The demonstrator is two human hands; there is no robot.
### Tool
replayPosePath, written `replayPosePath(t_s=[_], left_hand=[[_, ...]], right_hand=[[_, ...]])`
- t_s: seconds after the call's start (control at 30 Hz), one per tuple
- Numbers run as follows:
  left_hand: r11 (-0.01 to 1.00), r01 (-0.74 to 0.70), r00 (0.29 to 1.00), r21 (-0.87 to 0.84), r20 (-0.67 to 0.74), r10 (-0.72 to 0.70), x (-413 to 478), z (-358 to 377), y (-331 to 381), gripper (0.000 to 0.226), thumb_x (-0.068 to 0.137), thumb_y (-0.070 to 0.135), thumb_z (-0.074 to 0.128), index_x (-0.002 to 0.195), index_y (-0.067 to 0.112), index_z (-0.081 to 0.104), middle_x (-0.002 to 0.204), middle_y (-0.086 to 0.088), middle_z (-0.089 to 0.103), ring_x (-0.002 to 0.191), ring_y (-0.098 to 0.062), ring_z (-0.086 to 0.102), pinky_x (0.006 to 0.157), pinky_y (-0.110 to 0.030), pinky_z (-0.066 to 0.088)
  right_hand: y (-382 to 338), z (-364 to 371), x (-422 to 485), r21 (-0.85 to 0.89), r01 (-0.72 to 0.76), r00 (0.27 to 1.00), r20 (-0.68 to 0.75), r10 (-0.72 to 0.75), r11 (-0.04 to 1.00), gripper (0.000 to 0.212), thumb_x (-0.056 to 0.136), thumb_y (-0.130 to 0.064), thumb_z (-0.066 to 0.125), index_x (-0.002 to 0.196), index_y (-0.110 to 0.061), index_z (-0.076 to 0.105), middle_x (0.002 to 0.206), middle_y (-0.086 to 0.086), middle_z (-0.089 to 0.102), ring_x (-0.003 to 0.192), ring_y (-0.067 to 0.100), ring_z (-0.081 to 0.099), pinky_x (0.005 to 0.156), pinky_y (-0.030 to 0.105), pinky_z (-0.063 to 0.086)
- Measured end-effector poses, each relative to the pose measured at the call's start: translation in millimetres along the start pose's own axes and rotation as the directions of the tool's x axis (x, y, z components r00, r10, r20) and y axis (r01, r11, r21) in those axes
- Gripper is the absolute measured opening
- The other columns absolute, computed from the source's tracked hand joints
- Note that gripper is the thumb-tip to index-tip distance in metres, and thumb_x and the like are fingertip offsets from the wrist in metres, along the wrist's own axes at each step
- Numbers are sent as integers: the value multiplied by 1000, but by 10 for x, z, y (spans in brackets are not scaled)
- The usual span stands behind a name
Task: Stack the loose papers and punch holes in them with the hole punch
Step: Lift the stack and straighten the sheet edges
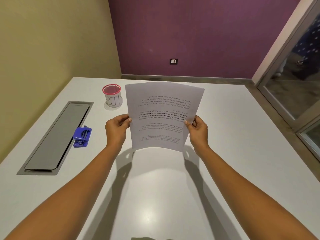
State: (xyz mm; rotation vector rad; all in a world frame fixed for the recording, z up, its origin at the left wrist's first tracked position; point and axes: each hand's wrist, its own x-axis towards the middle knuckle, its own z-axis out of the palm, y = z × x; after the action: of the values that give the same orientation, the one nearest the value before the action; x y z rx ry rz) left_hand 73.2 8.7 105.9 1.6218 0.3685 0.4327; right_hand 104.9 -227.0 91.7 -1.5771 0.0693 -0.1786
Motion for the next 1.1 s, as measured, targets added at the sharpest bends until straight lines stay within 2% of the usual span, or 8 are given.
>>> replayPosePath(t_s=[0.13,0.27,0.5,0.6,0.73,0.83,0.93,1.1], left_hand=[[999,-19,1000,-37,-13,19,-3,9,31,19,85,1,59,101,10,66,94,-2,67,76,-8,65,70,-11,54],[999,9,1000,-31,-13,-10,-61,5,-34,22,84,4,62,105,11,66,99,-3,68,83,-11,65,77,-14,50],[999,46,998,-2,30,-46,-109,16,-58,22,83,4,63,104,5,67,101,-8,69,87,-18,64,78,-19,48],[999,23,999,-26,24,-22,-85,30,13,21,84,4,62,103,9,67,99,-6,68,86,-18,64,80,-21,50],[999,-10,1000,-44,8,11,-60,26,52,21,84,4,62,102,11,67,98,-3,68,85,-15,64,75,-12,51],[1000,7,1000,-24,25,-6,-68,8,23,25,83,5,64,107,9,65,102,-3,68,92,-15,64,82,-17,49],[999,35,998,-5,49,-35,-90,12,-6,29,81,5,66,110,7,63,104,-5,67,95,-17,63,88,-25,48],[999,16,998,-28,63,-14,-110,33,4,21,82,3,64,99,15,66,99,-5,68,83,-11,65,78,-15,50]], right_hand=[[-59,-8,6,-13,32,999,-12,-33,999,13,89,-7,56,90,-20,59,90,-1,66,82,13,62,75,18,51],[-12,-21,-30,-45,24,1000,2,-23,999,10,88,-11,59,98,-15,59,99,2,67,90,16,63,78,21,51],[67,-70,-70,-111,-11,1000,-5,11,994,7,90,-9,55,91,-14,59,89,-5,65,79,5,61,60,3,47],[6,-52,-45,-95,3,1000,-9,-4,995,8,90,-8,55,91,-15,59,85,-10,65,76,0,60,60,2,46],[-45,-39,-27,-72,23,1000,-19,-24,997,9,90,-9,54,89,-16,58,84,-12,64,75,-1,59,62,3,46],[-13,-45,-43,-121,17,1000,-9,-18,993,5,90,-12,56,92,-15,59,88,-6,65,79,6,60,67,10,47],[25,-60,-62,-144,3,1000,-11,-5,990,13,89,-14,58,102,-12,60,98,0,66,88,14,61,78,23,49],[31,-82,-52,-161,-9,1000,-26,5,987,11,89,-14,57,100,-13,61,95,0,65,88,17,61,78,25,50]])
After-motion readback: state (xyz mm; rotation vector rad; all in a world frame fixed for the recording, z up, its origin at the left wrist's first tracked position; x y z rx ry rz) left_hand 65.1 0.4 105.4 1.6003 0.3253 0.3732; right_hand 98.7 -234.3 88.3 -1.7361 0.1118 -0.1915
